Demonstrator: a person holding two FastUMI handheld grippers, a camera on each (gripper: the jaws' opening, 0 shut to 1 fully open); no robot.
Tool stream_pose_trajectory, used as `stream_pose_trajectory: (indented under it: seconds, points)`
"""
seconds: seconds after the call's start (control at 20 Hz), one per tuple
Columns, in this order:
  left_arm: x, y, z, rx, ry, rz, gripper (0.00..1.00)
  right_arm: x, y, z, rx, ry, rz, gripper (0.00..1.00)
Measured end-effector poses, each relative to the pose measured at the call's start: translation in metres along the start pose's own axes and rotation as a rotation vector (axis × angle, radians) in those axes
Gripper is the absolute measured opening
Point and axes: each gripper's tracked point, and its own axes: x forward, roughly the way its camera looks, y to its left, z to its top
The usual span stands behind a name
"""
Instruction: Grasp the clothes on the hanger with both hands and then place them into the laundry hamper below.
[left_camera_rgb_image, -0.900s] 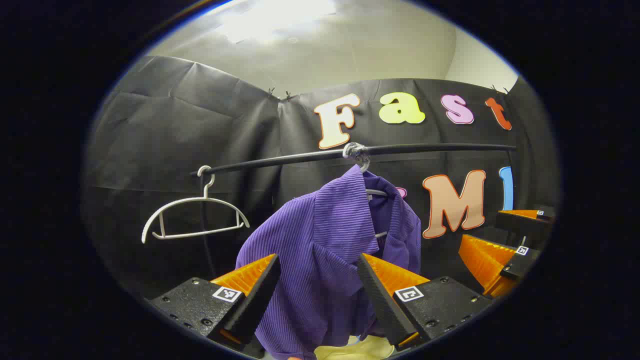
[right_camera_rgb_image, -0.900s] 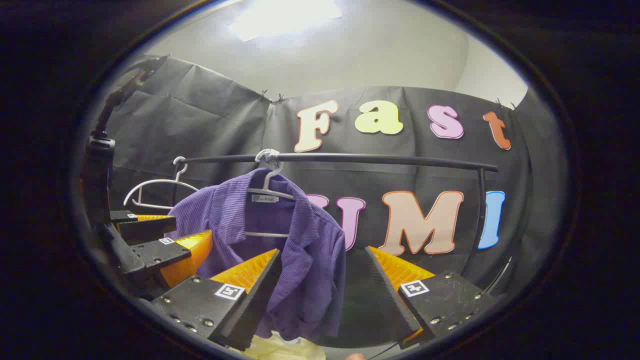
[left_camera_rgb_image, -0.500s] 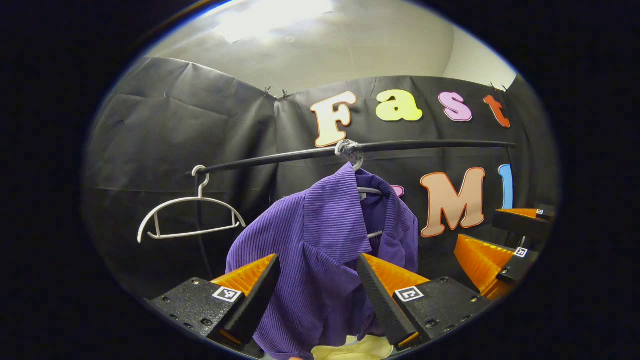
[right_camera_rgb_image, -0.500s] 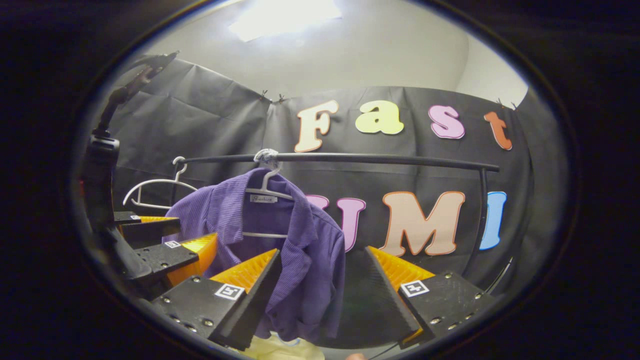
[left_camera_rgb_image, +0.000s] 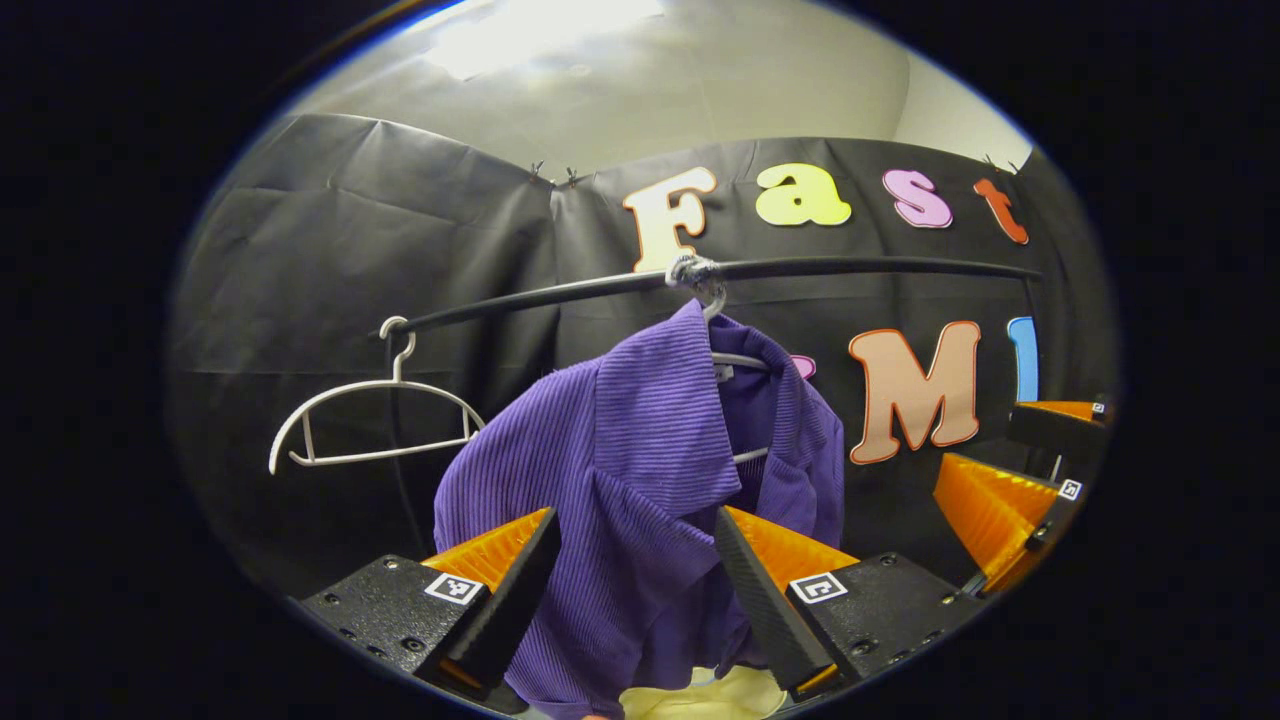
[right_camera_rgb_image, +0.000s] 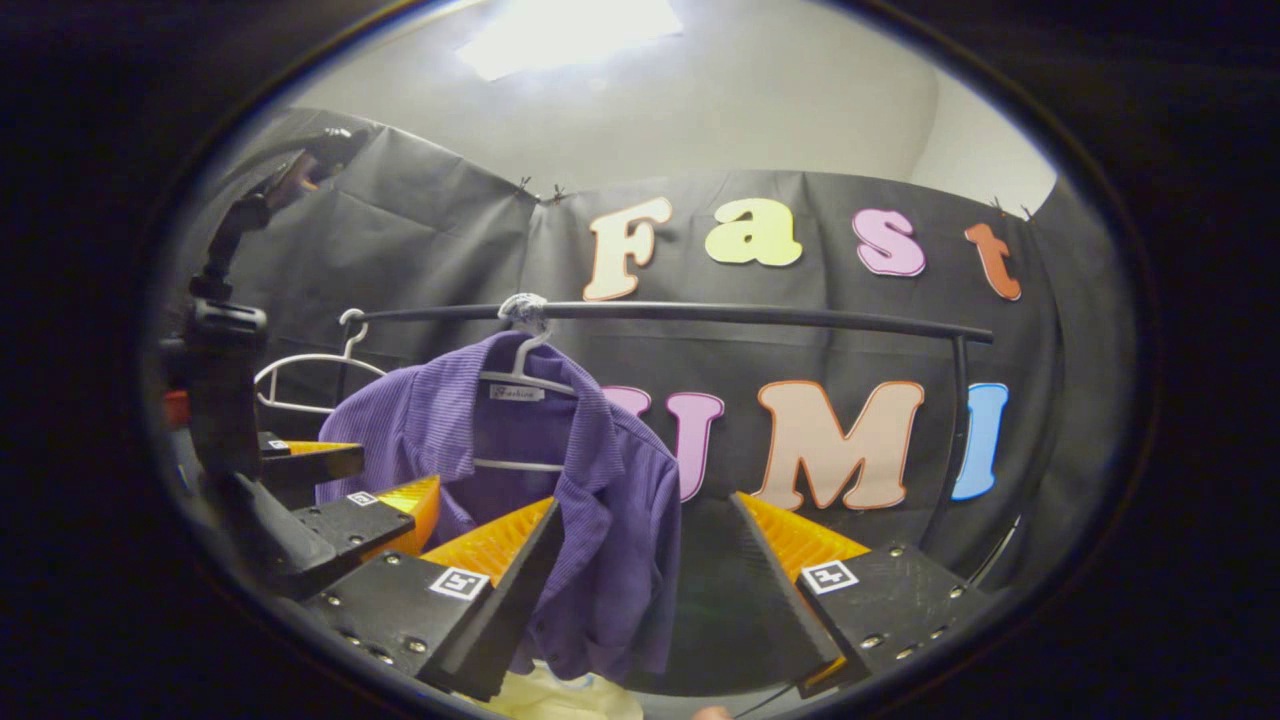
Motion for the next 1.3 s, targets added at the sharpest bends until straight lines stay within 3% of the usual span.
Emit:
stream_pose_trajectory:
  seconds: [0.1, 0.15, 0.2, 0.45, 0.55, 0.75, 0.95, 1.25, 1.3]
  points:
    - [0.008, -0.006, -0.006, -0.014, 0.014, 0.005, 0.96, 0.001, -0.007, -0.003, -0.014, 0.011, -0.012, 0.94]
    - [0.010, -0.008, -0.010, -0.027, 0.019, 0.009, 0.92, 0.000, -0.010, -0.003, -0.018, 0.014, -0.019, 0.98]
    - [0.013, -0.009, -0.010, -0.037, 0.017, 0.016, 0.96, -0.001, -0.015, -0.004, -0.019, 0.015, -0.027, 0.95]
    - [0.032, -0.007, -0.015, -0.063, -0.005, 0.069, 0.92, -0.008, -0.034, -0.005, -0.041, 0.029, -0.075, 0.95]
    - [0.039, -0.003, -0.020, -0.061, -0.009, 0.103, 0.96, -0.013, -0.042, -0.006, -0.053, 0.035, -0.097, 0.98]
    - [0.052, 0.013, -0.018, -0.033, -0.053, 0.176, 0.92, -0.027, -0.049, -0.011, -0.050, 0.047, -0.131, 0.95]
    - [0.057, 0.025, -0.016, -0.006, -0.069, 0.192, 0.92, -0.033, -0.055, -0.013, -0.036, 0.050, -0.148, 0.95]
    - [0.057, 0.041, -0.018, 0.015, -0.059, 0.178, 0.12, -0.032, -0.052, -0.017, -0.014, 0.054, -0.131, 0.98]
    - [0.055, 0.041, -0.017, 0.022, -0.055, 0.165, 0.13, -0.032, -0.051, -0.018, -0.013, 0.055, -0.125, 0.98]
